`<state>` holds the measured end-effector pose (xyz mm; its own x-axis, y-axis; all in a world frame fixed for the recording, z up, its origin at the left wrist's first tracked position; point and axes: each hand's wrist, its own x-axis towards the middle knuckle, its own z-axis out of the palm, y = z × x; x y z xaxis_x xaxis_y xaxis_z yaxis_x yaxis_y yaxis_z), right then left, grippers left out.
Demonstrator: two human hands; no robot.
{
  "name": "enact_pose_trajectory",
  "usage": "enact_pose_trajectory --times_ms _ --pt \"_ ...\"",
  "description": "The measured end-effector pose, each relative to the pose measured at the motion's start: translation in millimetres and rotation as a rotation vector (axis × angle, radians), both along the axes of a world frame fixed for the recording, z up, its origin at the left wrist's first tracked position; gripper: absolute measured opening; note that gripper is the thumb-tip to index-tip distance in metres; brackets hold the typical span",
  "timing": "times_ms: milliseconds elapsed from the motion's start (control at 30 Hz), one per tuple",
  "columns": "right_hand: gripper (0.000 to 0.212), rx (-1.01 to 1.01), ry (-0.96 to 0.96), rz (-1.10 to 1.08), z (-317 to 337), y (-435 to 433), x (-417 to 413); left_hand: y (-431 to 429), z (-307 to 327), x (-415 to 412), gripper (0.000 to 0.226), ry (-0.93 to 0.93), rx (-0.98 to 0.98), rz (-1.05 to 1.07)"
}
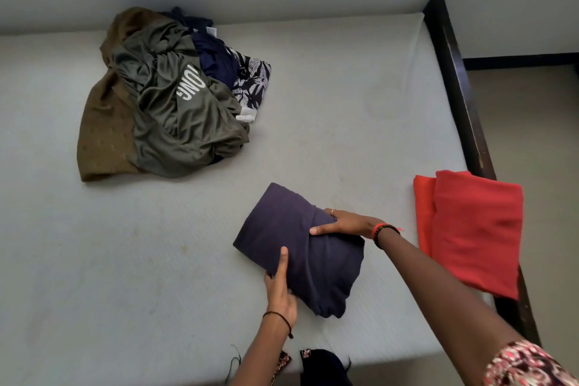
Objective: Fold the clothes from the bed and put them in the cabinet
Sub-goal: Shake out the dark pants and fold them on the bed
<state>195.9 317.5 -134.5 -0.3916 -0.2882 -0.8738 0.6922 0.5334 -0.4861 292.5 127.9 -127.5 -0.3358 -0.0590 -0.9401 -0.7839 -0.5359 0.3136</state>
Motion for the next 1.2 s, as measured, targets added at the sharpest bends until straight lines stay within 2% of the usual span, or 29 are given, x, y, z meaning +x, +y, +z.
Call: enact_pose_trajectory --times_ms 167,267,333,433,567,633,767,867,967,1067,1200 --pt "0.063 -0.122 -0.100 -0.202 -9.0 -3.0 28.7 -17.6 -3.8 -18.3 0.061 -0.046 0.012 -0.144" --pt "0.059 -0.160 -0.104 -0.336 -4.1 -8.3 44.7 -25.2 0.7 -25.4 0.064 -0.048 -0.075 -0.234" --pt "0.050 -0.190 -0.103 -0.426 2.6 -12.4 54.3 -27.6 7.2 -29.8 0.058 -0.040 -0.085 -0.273" --pt "0.048 -0.215 -0.101 -0.544 9.2 -12.2 66.3 -27.1 17.8 -36.3 0.053 -0.059 0.019 -0.320" --pt "0.057 -0.240 -0.098 -0.660 15.4 0.2 65.9 -13.9 29.4 -54.1 0.055 -0.076 0.086 -0.368" --pt "0.059 -0.252 -0.090 -0.700 19.3 11.3 61.2 -0.8 33.8 -66.9 0.052 -0.065 0.089 -0.395" --pt "0.046 -0.253 -0.051 -0.804 27.2 42.0 45.6 32.6 41.8 -96.6 0.038 -0.023 0.112 -0.443" --pt "0.043 -0.246 -0.020 -0.875 32.4 71.7 24.0 61.8 44.8 -121.7 0.016 0.044 0.108 -0.463" --pt "0.039 -0.202 0.025 -0.906 36.0 109.1 -6.5 96.4 39.2 -157.0 0.028 0.094 0.082 -0.507" --pt "0.038 -0.147 0.080 -0.904 39.4 149.3 -37.5 137.3 29.4 -194.0 0.026 0.140 0.065 -0.590" --pt "0.020 -0.067 0.169 -0.879 46.6 205.0 -72.9 197.4 29.1 -236.7 0.019 0.225 0.117 -0.666"
